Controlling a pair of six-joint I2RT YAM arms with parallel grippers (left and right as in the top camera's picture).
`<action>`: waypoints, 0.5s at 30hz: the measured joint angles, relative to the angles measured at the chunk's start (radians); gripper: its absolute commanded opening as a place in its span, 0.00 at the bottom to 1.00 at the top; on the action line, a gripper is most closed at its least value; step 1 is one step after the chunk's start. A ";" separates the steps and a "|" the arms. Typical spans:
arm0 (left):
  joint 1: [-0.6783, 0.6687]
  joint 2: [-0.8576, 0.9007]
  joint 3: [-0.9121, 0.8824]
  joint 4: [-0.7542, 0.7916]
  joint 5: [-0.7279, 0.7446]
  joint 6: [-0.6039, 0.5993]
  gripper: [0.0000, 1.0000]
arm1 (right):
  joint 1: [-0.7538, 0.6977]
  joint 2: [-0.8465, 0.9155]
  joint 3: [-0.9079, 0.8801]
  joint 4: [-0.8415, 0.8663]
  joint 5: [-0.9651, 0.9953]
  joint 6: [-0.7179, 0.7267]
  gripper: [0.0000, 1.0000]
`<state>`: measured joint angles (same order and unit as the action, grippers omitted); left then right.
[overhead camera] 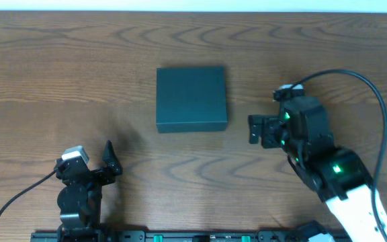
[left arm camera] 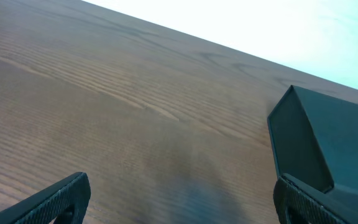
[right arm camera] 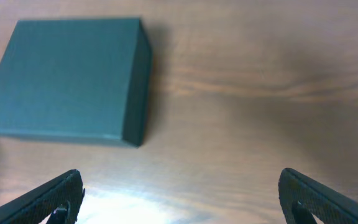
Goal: Pack container
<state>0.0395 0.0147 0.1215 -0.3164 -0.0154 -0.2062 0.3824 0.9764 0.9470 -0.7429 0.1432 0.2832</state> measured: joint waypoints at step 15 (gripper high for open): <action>0.000 -0.003 -0.001 0.005 -0.005 0.000 0.95 | -0.121 -0.801 -0.522 0.169 0.041 -0.012 0.99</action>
<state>0.0395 0.0116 0.1204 -0.3115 -0.0200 -0.2062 0.2615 0.1749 0.4248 -0.5743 0.1844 0.2710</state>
